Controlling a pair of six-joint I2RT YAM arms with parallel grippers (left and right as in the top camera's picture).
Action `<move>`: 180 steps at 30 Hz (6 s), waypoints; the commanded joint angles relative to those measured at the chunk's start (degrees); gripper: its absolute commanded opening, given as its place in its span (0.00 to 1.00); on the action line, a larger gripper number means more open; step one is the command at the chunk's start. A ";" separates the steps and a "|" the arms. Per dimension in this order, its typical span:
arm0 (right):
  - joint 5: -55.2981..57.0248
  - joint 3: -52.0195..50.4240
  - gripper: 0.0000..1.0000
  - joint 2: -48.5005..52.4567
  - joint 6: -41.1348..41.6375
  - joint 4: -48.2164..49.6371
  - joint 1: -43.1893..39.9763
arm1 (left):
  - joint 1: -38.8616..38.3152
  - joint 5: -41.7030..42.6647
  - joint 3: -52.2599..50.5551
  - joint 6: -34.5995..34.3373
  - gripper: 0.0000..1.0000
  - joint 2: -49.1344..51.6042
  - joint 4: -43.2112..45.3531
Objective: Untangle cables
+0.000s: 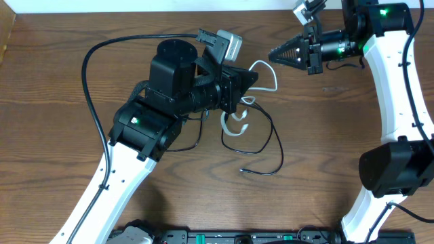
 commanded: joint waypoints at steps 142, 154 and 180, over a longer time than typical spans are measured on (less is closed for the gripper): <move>46.53 0.37 0.93 9.05 37.90 13.49 -6.03 | 9.44 -24.46 -3.19 8.33 0.42 26.49 -28.30; 46.56 0.37 0.93 9.05 37.83 13.00 -5.92 | 9.44 -23.43 -3.23 8.28 0.25 39.10 -22.97; 46.42 0.37 0.89 9.05 37.83 11.34 -2.60 | 9.44 -19.19 0.09 4.33 0.08 -12.28 -9.46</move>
